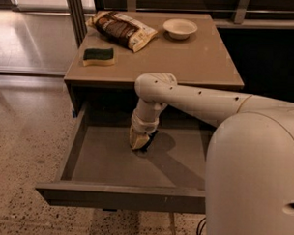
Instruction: Pick rxbar blueberry from top drawer and place on counter
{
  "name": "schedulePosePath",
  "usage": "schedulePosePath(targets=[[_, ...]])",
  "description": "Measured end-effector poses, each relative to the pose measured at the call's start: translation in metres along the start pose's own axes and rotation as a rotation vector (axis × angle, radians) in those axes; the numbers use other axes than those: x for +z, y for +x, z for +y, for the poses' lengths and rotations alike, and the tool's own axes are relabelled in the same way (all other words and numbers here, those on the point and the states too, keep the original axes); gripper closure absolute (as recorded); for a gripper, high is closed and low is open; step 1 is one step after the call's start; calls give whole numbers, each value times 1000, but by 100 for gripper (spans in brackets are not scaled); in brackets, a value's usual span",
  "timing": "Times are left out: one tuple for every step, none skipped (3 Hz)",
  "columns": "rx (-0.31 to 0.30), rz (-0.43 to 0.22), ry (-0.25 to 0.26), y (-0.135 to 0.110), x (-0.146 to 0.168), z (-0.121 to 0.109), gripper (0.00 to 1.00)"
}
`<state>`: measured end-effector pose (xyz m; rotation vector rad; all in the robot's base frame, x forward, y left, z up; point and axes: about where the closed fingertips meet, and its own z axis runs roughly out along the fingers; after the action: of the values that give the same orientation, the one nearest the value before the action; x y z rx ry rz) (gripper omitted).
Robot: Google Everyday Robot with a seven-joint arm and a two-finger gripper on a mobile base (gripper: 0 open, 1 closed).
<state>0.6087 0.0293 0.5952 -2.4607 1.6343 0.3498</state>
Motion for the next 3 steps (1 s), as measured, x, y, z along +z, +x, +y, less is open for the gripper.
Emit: schedulePosePath(targets=[[-32, -30, 56, -11, -35, 12, 100], [-78, -74, 112, -30, -81, 30, 100], [-112, -107, 149, -45, -120, 40, 100]])
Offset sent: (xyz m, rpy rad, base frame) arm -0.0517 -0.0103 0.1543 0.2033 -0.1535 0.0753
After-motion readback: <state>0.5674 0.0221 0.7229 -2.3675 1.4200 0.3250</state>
